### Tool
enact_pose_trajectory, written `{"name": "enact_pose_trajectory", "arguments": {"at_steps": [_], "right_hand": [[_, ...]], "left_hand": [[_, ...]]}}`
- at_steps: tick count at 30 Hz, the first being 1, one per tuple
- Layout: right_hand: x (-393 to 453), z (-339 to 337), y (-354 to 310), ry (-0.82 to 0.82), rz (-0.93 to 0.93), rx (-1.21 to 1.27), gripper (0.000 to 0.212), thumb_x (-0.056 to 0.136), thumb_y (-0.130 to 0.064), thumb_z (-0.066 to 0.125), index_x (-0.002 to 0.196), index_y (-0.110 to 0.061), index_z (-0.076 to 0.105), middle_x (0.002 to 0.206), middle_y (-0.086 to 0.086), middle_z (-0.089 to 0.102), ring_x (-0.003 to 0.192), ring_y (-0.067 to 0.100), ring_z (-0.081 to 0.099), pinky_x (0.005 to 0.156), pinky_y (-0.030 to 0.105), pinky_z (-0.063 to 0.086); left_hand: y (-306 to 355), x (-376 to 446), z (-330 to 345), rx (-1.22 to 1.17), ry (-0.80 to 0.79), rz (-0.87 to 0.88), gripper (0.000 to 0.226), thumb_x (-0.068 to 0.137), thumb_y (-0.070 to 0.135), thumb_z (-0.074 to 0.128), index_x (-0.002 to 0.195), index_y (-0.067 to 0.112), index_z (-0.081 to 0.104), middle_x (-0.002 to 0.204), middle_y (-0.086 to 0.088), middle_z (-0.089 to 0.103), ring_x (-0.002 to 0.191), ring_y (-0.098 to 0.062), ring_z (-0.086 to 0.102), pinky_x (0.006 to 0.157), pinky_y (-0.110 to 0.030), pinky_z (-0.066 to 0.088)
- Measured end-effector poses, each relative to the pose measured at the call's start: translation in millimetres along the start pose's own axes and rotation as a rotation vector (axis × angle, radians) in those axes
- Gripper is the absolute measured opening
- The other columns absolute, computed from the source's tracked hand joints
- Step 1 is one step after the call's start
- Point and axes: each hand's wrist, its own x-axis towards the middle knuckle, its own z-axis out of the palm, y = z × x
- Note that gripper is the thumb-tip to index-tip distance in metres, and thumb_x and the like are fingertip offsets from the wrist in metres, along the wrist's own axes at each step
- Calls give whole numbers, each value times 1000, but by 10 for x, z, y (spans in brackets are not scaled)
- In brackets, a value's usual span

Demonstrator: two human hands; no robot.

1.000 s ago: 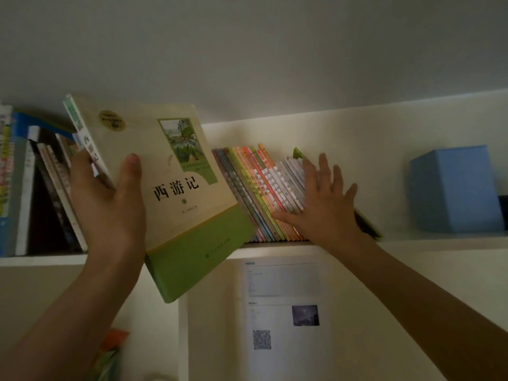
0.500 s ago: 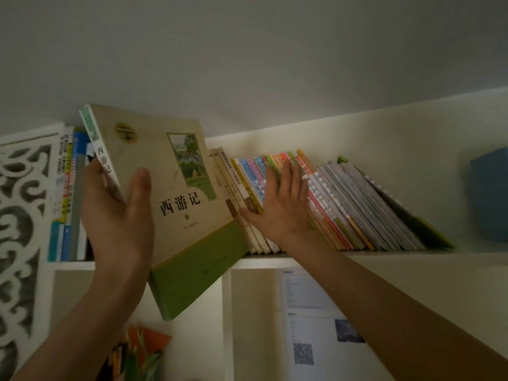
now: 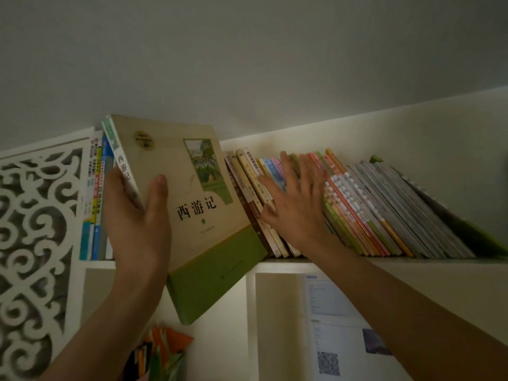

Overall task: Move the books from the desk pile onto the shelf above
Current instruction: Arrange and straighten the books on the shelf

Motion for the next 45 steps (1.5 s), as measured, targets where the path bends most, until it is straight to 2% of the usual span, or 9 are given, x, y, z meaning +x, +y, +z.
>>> {"name": "enact_pose_trajectory", "arguments": {"at_steps": [3, 6, 15, 24, 28, 31, 34, 40, 45], "right_hand": [[0, 114, -66, -62, 99, 138, 60, 89, -53, 49, 143, -31, 33, 159, 12, 0, 143, 38, -10, 108, 64, -10], [41, 153, -128, -87, 143, 83, 73, 87, -67, 37, 147, -27, 22, 158, 13, -4, 143, 38, -13, 106, 62, -15], [163, 164, -74, 35, 74, -33, 65, 77, -48, 62, 135, -24, 46, 151, 20, 27, 135, 53, 20, 99, 75, 10], [114, 147, 87, 78, 74, -41, 44, 85, -37, 61, 128, -33, 54, 154, 17, 21, 138, 52, 11, 99, 76, 5], [140, 155, 138, 18, 34, -63, 54, 92, -35, 57, 141, -42, 33, 158, 14, -7, 139, 49, -11, 100, 74, -7], [147, 168, 167, -24, 18, -83, 68, 87, -41, 64, 143, -46, 26, 157, 13, -12, 138, 48, -16, 98, 73, -10], [168, 157, 209, -37, 42, -122, 82, 78, -44, 73, 143, -47, 23, 158, 12, -5, 139, 47, -13, 98, 72, -9], [122, -11, 328, 8, 61, -47, 45, 96, -41, 42, 140, -41, 38, 158, 13, 10, 143, 43, -1, 101, 72, -8], [105, 3, 321, 43, 78, -18, 43, 89, -38, 41, 130, -38, 53, 152, 16, 29, 140, 45, 15, 99, 75, -2]], "left_hand": [[-30, 4, -20, 9, -4, -9, 34, 94, 22, 52, 127, 18, 46, 118, 5, 60, 99, -6, 62, 67, -16, 51], [-60, 11, -35, 23, 0, -11, 36, 94, 22, 52, 129, 18, 46, 118, 3, 60, 100, -10, 62, 66, -17, 51], [-119, 31, -65, -34, 9, -72, 36, 94, 20, 53, 129, 19, 45, 114, 3, 60, 94, -8, 63, 57, -9, 51], [69, 125, 107, -126, -26, -149, 22, 93, 20, 54, 114, 20, 49, 100, 8, 63, 77, -3, 67, 55, -16, 53], [146, 230, 192, -112, -23, -120, 17, 93, 22, 55, 108, 26, 48, 102, 8, 62, 83, -6, 67, 63, -23, 58], [171, 341, 246, -140, -7, -115, 19, 92, 20, 55, 110, 22, 47, 106, 4, 62, 84, -6, 67, 63, -20, 56], [160, 420, 313, -150, 1, -111, 16, 92, 17, 56, 104, 21, 46, 102, 4, 62, 83, -7, 67, 63, -19, 55], [-23, 385, 398, -111, -6, -137, 18, 92, 17, 55, 107, 20, 47, 103, 5, 60, 90, -10, 65, 74, -29, 58], [-154, 316, 488, 118, -15, -3, 22, 93, 17, 52, 114, 17, 46, 109, 9, 56, 93, -6, 61, 78, -29, 56]]}}
